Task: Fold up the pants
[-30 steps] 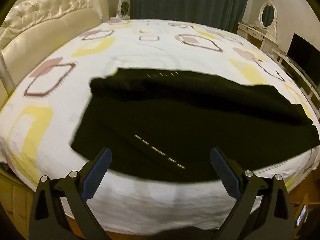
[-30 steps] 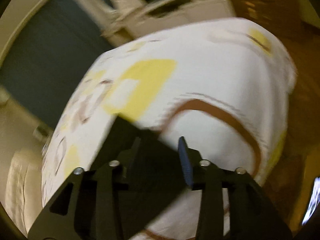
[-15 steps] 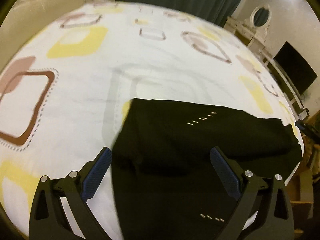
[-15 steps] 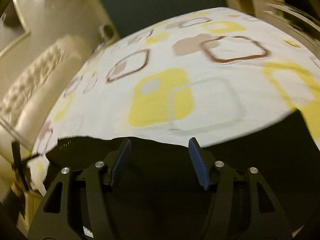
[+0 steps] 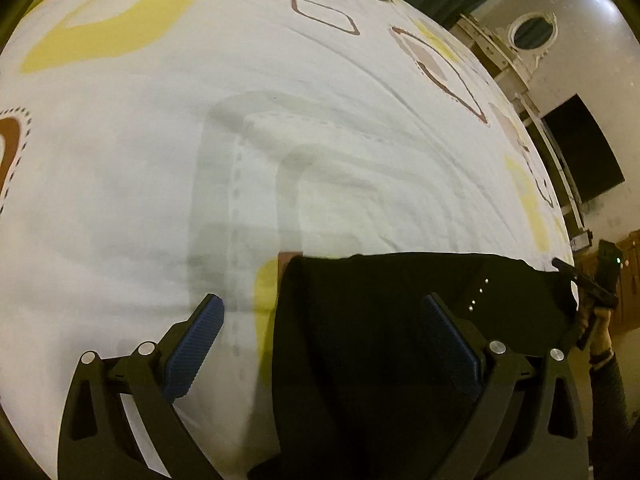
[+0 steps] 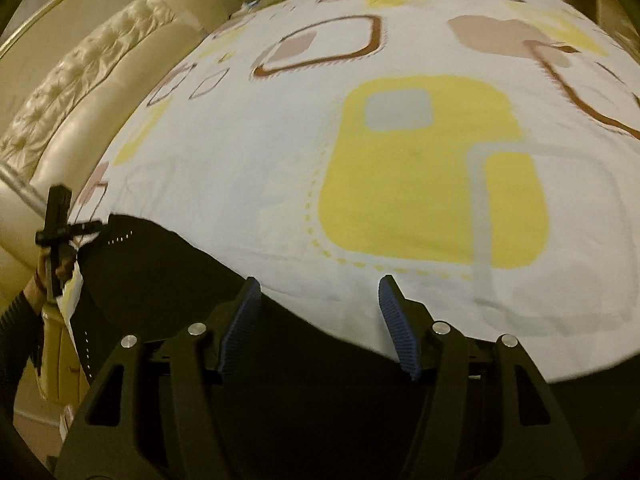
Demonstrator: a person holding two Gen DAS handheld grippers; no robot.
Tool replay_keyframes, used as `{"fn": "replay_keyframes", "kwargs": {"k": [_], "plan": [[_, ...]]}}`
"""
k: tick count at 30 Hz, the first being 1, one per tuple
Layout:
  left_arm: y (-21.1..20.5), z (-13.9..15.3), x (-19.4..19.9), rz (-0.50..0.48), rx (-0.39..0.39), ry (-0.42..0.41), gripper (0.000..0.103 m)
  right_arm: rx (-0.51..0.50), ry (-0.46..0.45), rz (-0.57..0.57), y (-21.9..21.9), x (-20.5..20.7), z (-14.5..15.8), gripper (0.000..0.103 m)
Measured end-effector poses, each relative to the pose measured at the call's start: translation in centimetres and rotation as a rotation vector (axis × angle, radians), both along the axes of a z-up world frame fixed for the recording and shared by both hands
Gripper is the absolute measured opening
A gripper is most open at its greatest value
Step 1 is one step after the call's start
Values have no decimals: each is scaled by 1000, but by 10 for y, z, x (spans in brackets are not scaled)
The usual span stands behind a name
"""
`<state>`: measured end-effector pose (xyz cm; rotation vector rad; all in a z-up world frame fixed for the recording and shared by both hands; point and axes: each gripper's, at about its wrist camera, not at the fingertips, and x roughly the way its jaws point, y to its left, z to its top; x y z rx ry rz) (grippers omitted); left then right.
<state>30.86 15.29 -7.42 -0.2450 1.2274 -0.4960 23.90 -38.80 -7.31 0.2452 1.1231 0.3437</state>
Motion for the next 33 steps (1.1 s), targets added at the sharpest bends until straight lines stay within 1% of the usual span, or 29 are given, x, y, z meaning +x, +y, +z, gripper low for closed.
{"fn": "replay_keyframes", "kwargs": {"k": [2, 3, 4, 5, 6, 8, 10, 11, 12, 13, 14, 15, 17, 19, 22, 25, 28, 31, 33], "plan": [[-4, 1, 3, -29, 11, -3, 97, 5, 15, 21, 3, 6, -4, 61], [-7, 1, 4, -50, 15, -4, 93, 10, 23, 36, 6, 9, -6, 61], [-11, 2, 1, -79, 24, -14, 86, 11, 31, 52, 9, 11, -8, 61], [-14, 1, 3, -89, 42, -21, 65, 13, 44, 69, 11, 12, -10, 61], [-16, 1, 5, -87, 71, -26, 58, 9, 53, 81, 13, 13, -10, 61], [-14, 0, 7, -72, 68, -16, 58, -11, 69, 103, 17, 15, -11, 61], [-10, 0, 10, -55, 50, -11, 49, -33, 68, 134, 23, 14, -11, 60], [-9, -1, 10, -50, 41, -3, 39, -36, 70, 153, 26, 13, -11, 55], [-10, -1, 11, -50, 33, 1, 36, -47, 78, 189, 32, 11, -11, 34], [-11, -2, 11, -54, 31, -3, 35, -72, 83, 218, 36, 9, -12, 19], [-14, -1, 9, -63, 39, -15, 33, -108, 81, 237, 42, 7, -11, 17], [-15, 1, 8, -65, 41, -23, 20, -118, 76, 242, 45, 6, -10, 12], [-15, 7, 9, -40, 11, -36, 19, -154, 45, 222, 46, 6, -2, 9], [-12, 19, 7, -21, -10, -77, 18, -169, -1, 183, 43, 7, 11, 9], [-7, 39, 8, 12, -60, -128, 17, -211, -87, 119, 40, 6, 34, 8], [0, 60, 1, 33, -116, -177, 16, -239, -168, 92, 45, -4, 55, 8], [3, 75, -15, 38, -153, -218, 16, -291, -256, 91, 54, -25, 76, 8], [15, 89, -44, 44, -200, -246, 15, -300, -316, 90, 62, -54, 90, 7], [14, 95, -58, 49, -212, -263, 15, -297, -343, 87, 64, -74, 97, 7]]}}
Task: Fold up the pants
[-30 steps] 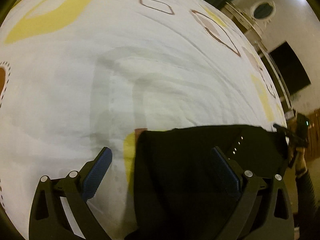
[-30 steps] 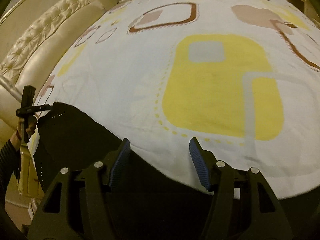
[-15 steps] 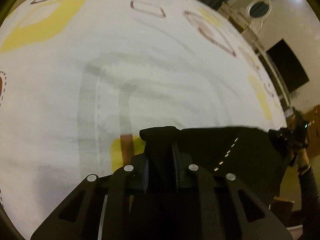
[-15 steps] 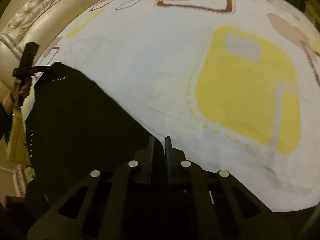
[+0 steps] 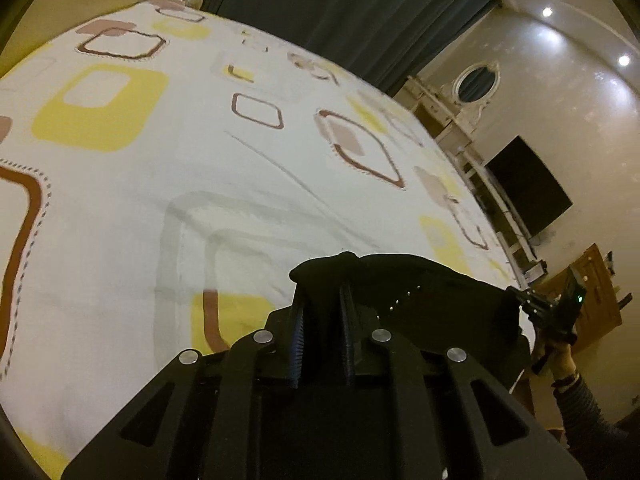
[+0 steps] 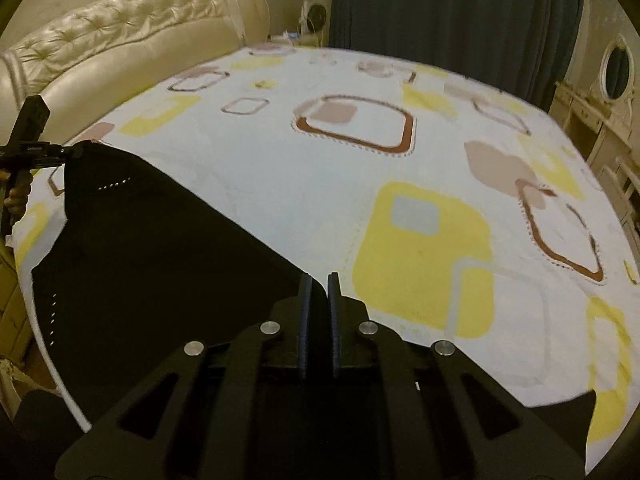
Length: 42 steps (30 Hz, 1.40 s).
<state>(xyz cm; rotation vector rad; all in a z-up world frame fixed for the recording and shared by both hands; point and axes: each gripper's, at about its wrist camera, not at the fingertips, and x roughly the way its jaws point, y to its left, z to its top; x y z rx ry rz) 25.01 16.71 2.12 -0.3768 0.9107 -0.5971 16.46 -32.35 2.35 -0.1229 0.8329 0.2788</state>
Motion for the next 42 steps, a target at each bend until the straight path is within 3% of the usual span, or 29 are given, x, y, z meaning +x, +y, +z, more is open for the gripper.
{"fn": "replay_keyframes", "kwargs": {"k": [8, 12, 19, 22, 25, 27, 32, 42], "plan": [[14, 10, -78, 17, -48, -37, 15, -24, -30, 59, 20, -81, 6, 7], [24, 1, -113, 45, -75, -21, 3, -29, 12, 83, 30, -112, -9, 7], [45, -33, -157, 111, -129, 74, 3, -33, 78, 109, 49, -146, -40, 7], [44, -44, -169, 113, -207, 121, 3, -17, 93, 94, 50, -151, -48, 7], [30, -42, -174, 96, -221, 125, 13, -27, 107, 97, 55, -158, -58, 7], [21, -37, -172, 98, -200, 120, 51, -46, 120, 111, 60, -166, -68, 6], [20, -32, -163, 155, -267, 140, 73, -76, 138, 130, 68, -179, -83, 6], [11, -51, -163, 236, -261, 194, 80, -59, 148, 120, 68, -180, -87, 6]]}}
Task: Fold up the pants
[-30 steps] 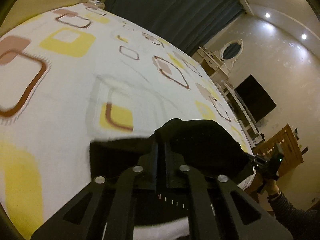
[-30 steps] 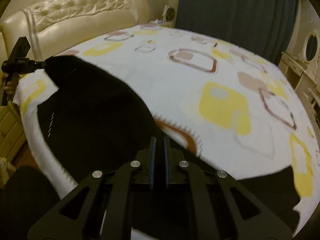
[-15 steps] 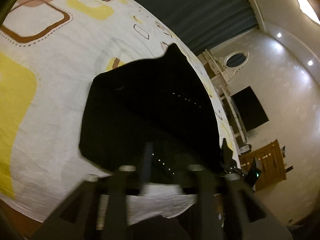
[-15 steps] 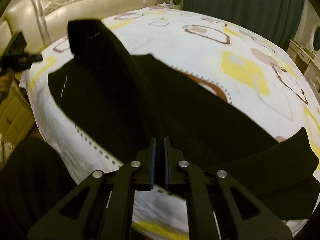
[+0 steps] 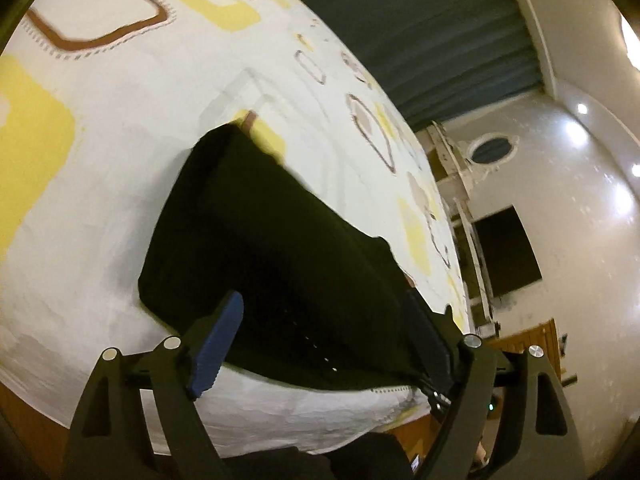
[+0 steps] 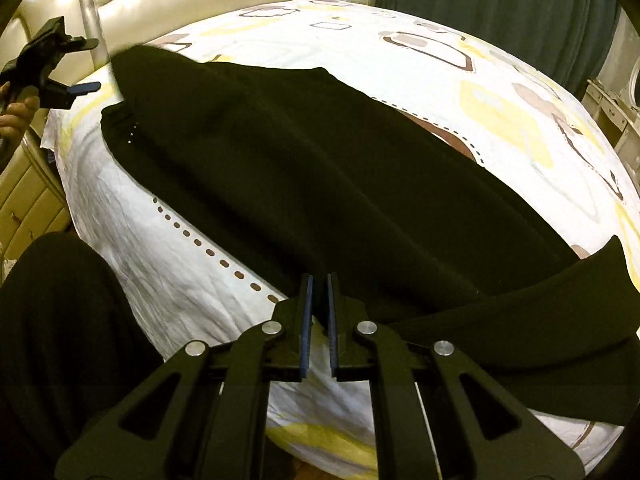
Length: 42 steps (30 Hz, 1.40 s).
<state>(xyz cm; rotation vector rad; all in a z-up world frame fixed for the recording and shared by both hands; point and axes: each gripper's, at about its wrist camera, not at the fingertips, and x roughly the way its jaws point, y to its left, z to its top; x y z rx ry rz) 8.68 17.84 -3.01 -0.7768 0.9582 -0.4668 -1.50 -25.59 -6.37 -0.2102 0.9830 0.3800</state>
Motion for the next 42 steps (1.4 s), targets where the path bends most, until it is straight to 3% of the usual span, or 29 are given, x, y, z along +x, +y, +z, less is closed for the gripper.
{"fn": "replay_keyframes", "kwargs": {"k": [5, 8, 18, 26, 28, 29, 30, 32, 34, 37, 42], "plan": [[3, -26, 1, 68, -11, 68, 80, 14, 1, -7, -3, 0, -1, 6], [13, -35, -11, 138, -73, 94, 80, 18, 3, -9, -3, 0, -1, 6], [22, -44, -20, 230, -132, 96, 80, 36, 10, -24, -6, 3, -4, 7], [15, -50, -7, 263, -98, 112, 79, 51, 9, -30, -6, 2, -5, 7], [14, -49, -4, 282, -65, 105, 51, 71, 12, -38, -8, 3, -5, 7], [14, -49, -1, 292, -18, 119, 21, 81, 15, -43, -10, 3, -4, 7], [14, -52, -1, 297, 3, 134, 8, 91, 14, -47, -11, 3, -3, 7], [17, -52, -6, 319, -13, 138, 8, 95, 5, -48, -11, 3, 0, 7], [17, -44, -14, 332, 22, 117, 7, 104, -3, -51, -12, 2, 3, 7], [10, -28, -31, 305, 152, 62, 7, 104, -5, -47, -12, 1, 5, 7], [15, -51, -32, 296, 168, 115, 7, 109, 14, -51, -13, 0, -4, 7]]}}
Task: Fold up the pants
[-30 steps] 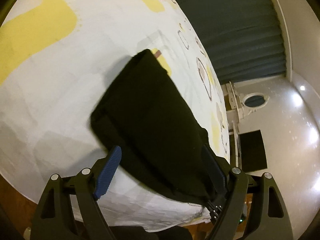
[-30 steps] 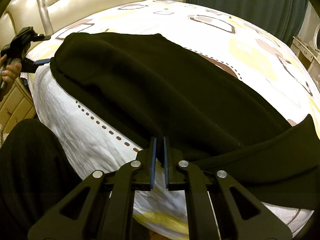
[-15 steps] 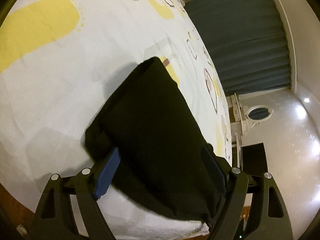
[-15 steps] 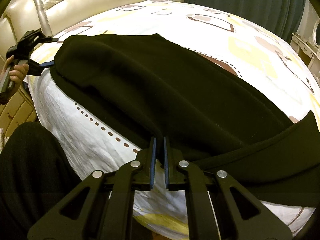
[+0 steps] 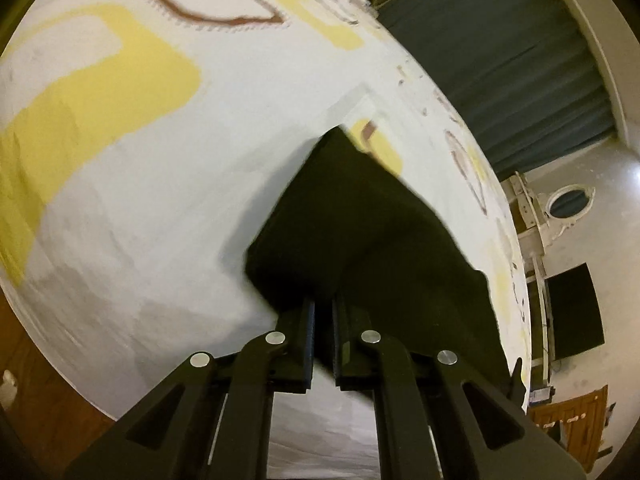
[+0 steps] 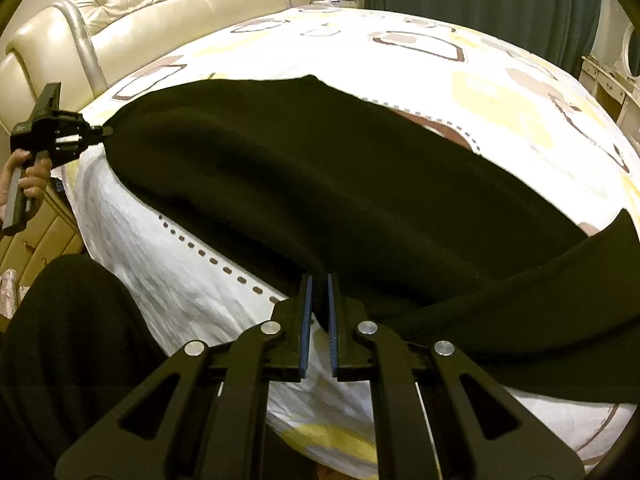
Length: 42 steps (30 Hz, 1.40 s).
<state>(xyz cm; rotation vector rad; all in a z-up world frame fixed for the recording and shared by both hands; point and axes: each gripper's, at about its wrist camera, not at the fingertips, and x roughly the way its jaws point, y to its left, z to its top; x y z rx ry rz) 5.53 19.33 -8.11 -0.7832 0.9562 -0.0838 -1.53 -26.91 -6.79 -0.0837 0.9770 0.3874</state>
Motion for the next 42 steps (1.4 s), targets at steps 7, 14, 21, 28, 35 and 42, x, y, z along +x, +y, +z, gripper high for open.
{"fn": "replay_keyframes", "kwargs": {"k": [7, 14, 21, 28, 35, 42], "plan": [[-3, 10, -2, -56, 20, -13, 12, 144, 28, -78, -28, 0, 20, 13], [-7, 46, -14, -81, 145, -63, 46, 278, -32, -417, -161, 10, 80, 27], [-41, 64, 20, -48, 310, -87, 76, 137, 142, -803, -281, 100, 77, 33], [-76, 42, 35, -66, 239, -22, 76, 3, 308, -960, -303, 175, 14, 33], [-94, 28, 33, -110, 271, 8, 78, -68, 414, -1055, -312, 190, -18, 45], [-93, 27, 34, -100, 253, 12, 79, 6, 344, -1062, -307, 191, 12, 7]]}}
